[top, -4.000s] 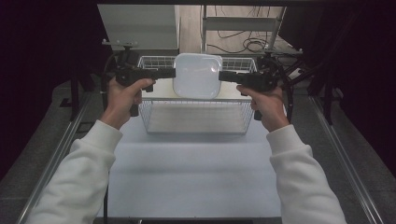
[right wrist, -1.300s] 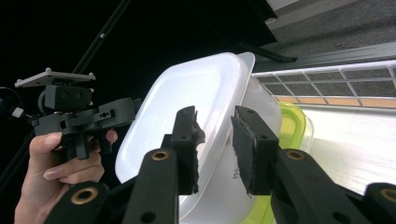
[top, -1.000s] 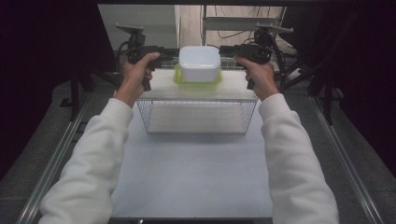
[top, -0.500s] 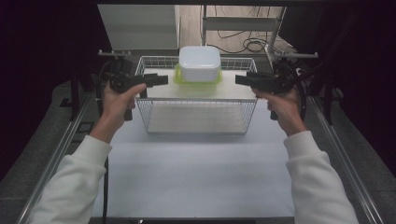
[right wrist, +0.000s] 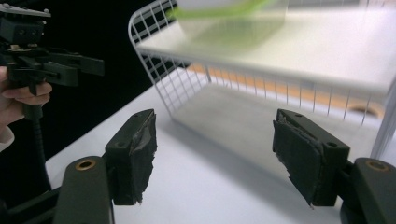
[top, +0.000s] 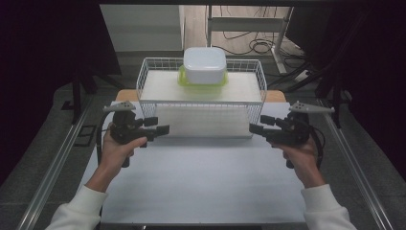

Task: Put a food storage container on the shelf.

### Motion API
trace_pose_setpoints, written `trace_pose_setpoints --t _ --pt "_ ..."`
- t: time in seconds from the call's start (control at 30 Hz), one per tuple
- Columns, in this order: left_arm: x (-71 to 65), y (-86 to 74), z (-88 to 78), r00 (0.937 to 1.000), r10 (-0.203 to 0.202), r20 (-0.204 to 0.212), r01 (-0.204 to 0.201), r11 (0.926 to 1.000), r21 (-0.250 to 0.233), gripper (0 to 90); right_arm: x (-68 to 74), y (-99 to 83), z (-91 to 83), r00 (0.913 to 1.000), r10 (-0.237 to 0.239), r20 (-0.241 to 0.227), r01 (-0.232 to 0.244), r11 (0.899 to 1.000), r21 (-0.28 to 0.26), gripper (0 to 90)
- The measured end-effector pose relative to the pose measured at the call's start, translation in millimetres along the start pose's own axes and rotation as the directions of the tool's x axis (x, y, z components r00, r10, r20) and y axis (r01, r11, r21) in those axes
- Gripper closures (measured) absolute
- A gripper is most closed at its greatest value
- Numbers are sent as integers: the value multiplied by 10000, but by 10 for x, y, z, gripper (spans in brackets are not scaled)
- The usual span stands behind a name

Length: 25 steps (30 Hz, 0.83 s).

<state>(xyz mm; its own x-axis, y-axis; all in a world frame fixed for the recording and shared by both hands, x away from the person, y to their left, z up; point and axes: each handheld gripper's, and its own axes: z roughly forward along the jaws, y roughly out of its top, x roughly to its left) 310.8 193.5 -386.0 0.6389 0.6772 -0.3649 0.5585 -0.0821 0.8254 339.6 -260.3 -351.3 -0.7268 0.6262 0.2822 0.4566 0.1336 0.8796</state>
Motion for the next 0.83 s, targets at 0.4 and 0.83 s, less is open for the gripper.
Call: trace_pose_setpoints --t 0.4,0.83 --pt "250 -774 156 9958 -429 -806 559 9846 1658 297 -100 -884 115 9964 501 687 -617 9820 1783 273" --pt "293 -770 135 9926 -278 -1184 443 9892 1398 262 -124 -960 119 9949 348 949 -506 9842 1695 178"
